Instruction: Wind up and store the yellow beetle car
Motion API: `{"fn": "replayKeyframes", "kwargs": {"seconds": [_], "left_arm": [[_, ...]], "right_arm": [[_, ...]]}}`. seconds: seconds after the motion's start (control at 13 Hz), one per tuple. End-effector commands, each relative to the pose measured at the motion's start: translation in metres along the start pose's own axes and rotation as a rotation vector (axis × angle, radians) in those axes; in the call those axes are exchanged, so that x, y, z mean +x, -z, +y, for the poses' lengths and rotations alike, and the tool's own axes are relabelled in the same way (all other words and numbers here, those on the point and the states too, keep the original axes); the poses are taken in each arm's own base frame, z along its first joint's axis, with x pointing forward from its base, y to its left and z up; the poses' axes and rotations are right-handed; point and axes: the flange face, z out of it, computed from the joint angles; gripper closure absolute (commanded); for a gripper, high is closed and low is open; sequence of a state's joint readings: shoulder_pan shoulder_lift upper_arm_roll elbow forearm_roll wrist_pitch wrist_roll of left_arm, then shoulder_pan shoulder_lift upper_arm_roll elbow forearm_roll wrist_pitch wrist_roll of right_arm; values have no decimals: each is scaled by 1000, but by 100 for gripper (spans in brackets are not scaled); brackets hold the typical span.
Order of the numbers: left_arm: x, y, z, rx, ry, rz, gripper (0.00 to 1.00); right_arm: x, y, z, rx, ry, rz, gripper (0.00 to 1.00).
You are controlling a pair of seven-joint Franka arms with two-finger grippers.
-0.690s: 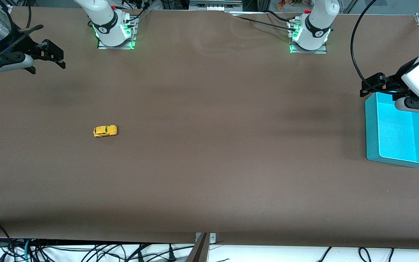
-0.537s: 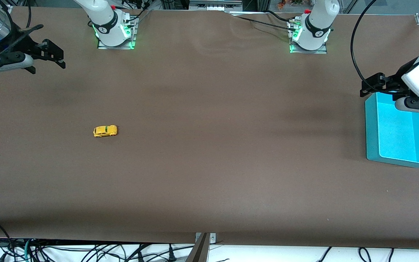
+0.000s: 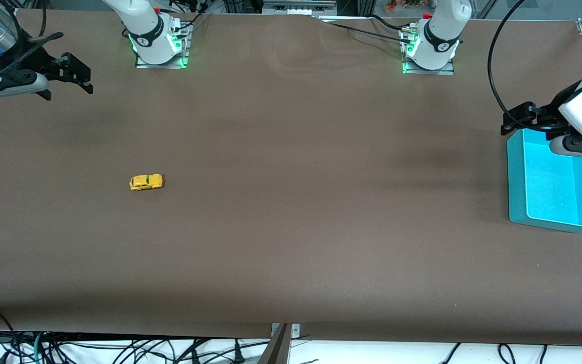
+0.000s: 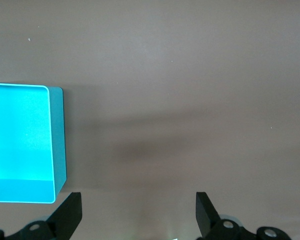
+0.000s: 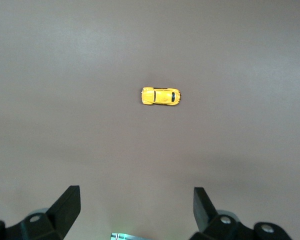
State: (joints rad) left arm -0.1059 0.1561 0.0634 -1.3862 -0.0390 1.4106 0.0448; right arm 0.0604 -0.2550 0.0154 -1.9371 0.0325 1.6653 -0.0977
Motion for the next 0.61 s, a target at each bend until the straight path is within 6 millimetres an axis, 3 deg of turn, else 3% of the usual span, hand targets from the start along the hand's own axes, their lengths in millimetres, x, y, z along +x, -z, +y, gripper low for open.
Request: {"fn": "replayKeyframes", "kwargs": {"seconds": [0.0, 0.23, 0.54], "left_arm": [[1, 3, -3, 22, -18, 2, 0], [1, 3, -4, 22, -17, 2, 0], [1, 3, -4, 22, -17, 2, 0]], "right_arm": [[1, 0, 4, -11, -11, -18, 0], [2, 2, 5, -11, -14, -12, 0], [34, -6, 8, -6, -5, -25, 0]]}}
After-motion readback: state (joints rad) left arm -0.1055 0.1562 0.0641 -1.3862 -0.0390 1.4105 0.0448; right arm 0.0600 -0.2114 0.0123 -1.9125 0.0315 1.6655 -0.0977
